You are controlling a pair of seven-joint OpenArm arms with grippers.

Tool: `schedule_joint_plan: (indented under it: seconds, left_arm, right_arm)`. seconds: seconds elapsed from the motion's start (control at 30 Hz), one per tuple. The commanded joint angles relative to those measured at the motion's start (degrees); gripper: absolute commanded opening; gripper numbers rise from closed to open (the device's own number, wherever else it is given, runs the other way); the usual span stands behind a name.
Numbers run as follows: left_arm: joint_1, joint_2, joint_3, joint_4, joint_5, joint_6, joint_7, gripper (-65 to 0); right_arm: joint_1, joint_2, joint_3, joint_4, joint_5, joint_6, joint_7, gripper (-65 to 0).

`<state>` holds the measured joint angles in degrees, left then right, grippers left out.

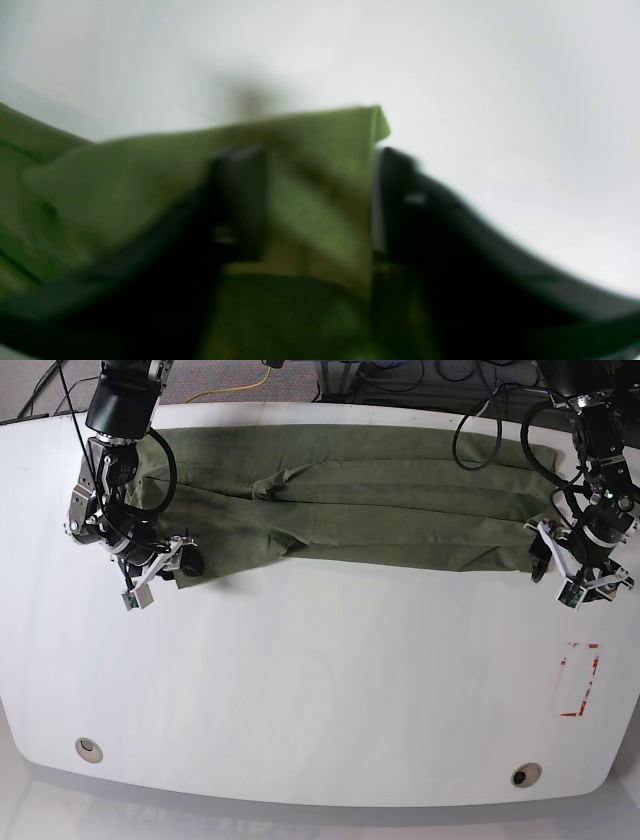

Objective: Layout the t-shirt on the table in an organized manner, then fold the t-shirt properly
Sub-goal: 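Move the open right gripper along the shirt edge toward the hem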

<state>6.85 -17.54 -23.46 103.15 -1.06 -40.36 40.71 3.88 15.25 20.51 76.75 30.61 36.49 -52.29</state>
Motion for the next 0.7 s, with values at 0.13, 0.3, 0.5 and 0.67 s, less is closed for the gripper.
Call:
schedule_joint_plan:
  seconds: [0.13, 0.3, 0.5, 0.67]
  left_arm:
    - [-0.57, -0.88, -0.23, 0.89, -0.30, 0.36, -0.93, -23.5]
    - [-0.57, -0.88, -0.23, 0.89, -0.30, 0.36, -0.84, -23.5]
    - [-0.57, -0.88, -0.23, 0.89, -0.30, 0.36, -0.84, -23.5]
    - [-0.57, -0.88, -0.23, 0.80, -0.30, 0.36, -0.84, -23.5]
  right_arm:
    - [0.91, 0.62, -0.07, 0.92, 1.08, 1.44, 1.17, -59.9]
    - [0.82, 0.62, -1.30, 0.92, 1.08, 1.71, 1.17, -65.0]
    - [0.82, 0.62, -1.57, 1.01, 1.08, 1.71, 1.17, -65.0]
    - [0.65, 0.62, -1.57, 4.79, 1.08, 1.71, 0.91, -65.0]
